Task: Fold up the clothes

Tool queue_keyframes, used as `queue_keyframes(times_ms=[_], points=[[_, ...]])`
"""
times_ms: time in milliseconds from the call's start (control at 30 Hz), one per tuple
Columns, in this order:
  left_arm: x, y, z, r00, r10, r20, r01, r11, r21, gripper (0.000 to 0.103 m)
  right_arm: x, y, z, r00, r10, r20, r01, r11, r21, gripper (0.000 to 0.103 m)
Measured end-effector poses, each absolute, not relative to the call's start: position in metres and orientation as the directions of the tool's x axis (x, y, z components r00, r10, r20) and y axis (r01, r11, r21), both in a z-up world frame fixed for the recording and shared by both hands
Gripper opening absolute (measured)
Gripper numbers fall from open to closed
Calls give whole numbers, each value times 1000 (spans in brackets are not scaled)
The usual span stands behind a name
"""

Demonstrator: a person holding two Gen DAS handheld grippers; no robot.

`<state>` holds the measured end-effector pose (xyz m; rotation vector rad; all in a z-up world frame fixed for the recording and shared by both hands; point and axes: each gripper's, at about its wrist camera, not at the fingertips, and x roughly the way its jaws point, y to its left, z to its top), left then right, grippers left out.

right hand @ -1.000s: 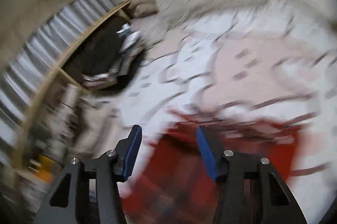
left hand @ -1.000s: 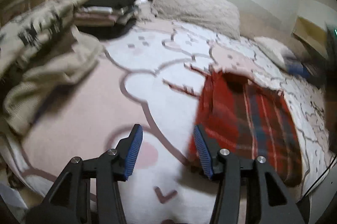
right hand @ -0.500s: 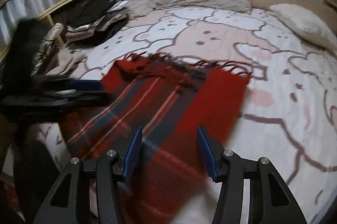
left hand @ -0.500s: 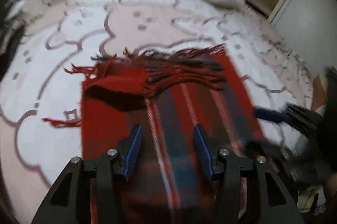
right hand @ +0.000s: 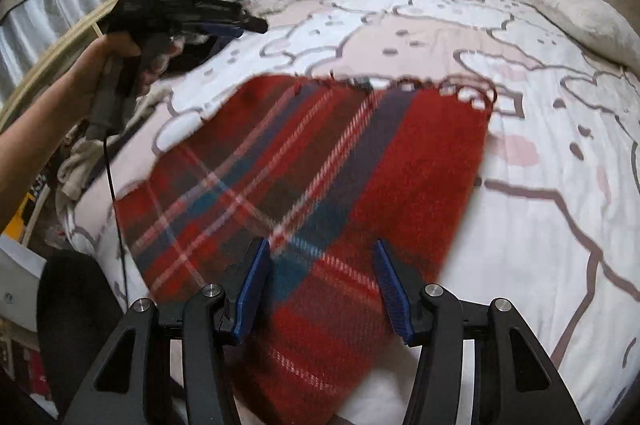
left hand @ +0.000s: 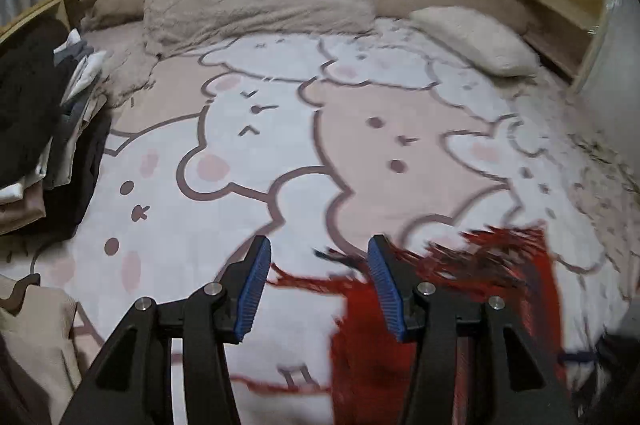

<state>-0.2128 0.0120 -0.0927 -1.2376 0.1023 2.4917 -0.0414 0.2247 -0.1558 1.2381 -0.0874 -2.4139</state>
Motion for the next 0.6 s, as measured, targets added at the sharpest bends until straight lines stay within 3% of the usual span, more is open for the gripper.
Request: queue_keyframes(times_ms=[133,267,433,600], points=[[-142,15,-97,-510,372,-776,-423,-893,-150,50,-58,219,-149,-516,-425,-744,412,-884,219,55],[-78,24,-133,-407,411,-816,-440,-871,-220,50,-98,220,-163,-457,-463,-760,445,-858,256,54],[-41,29,-161,-398,319,-860,-427,-894,-135,50,-137,239,-162,-559,-153,-815,241,-970,17,55],[-26,29,-137,-472,369,-801,-419,-893,-165,54,-83,231,-122,-606,-321,-728,350,-929,119,55]])
